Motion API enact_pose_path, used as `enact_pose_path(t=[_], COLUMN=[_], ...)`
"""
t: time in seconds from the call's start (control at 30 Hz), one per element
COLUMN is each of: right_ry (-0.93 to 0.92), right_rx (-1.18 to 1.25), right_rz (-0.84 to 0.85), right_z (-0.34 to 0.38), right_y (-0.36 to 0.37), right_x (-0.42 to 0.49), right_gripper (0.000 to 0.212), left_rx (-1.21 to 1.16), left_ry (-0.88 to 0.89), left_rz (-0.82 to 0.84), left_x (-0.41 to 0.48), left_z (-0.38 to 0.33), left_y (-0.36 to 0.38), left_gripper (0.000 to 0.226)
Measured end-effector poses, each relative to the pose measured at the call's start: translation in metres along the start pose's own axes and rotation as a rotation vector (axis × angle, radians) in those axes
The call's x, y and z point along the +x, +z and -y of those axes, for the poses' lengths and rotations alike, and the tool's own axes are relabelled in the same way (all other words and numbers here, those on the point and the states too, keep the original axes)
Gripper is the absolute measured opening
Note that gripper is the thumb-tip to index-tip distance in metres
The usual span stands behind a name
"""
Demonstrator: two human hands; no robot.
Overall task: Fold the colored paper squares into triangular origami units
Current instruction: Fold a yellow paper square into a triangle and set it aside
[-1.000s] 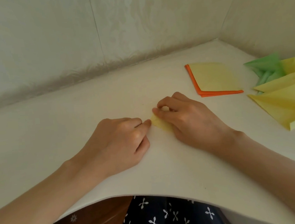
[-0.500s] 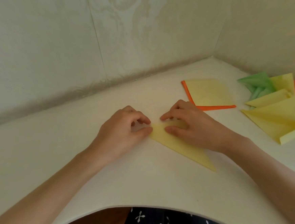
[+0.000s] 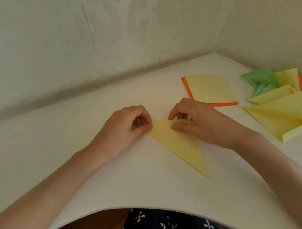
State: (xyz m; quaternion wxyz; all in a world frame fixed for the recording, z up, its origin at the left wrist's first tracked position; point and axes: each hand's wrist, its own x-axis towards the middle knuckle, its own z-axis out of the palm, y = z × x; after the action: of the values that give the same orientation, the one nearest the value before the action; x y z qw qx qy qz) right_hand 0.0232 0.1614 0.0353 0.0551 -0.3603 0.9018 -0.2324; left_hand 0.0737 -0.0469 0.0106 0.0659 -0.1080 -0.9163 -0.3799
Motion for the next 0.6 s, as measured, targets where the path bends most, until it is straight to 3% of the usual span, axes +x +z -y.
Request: enact_pose_path(t=[0.13,0.3,0.4,0.6], right_ry=[-0.041,-0.254,-0.295,-0.301], right_rx=[-0.096,-0.362,-0.485,-0.552], right_rz=[-0.033,-0.127,-0.144,-0.155], right_z=[-0.002,-0.006,-0.007,-0.006], right_y=[0.001,0.011,0.013,0.018], right_x=[-0.002,-0.012,-0.019,-0.037], right_gripper=[0.019,0.012,0.021,0.033], left_rx=[0.132,0.279,0.467,0.632], left_ry=[0.137,0.299,0.437,0.478], left_rz=[0.014,-0.024,-0.058,-0.114], left_x=[-0.003,-0.005,-0.008,-0.027], left_z=[0.005,0.007,0.004,0.007], left_y=[-0.001,0.001,0.000,0.003], left_gripper=[0.014,0.004,0.026,0.032])
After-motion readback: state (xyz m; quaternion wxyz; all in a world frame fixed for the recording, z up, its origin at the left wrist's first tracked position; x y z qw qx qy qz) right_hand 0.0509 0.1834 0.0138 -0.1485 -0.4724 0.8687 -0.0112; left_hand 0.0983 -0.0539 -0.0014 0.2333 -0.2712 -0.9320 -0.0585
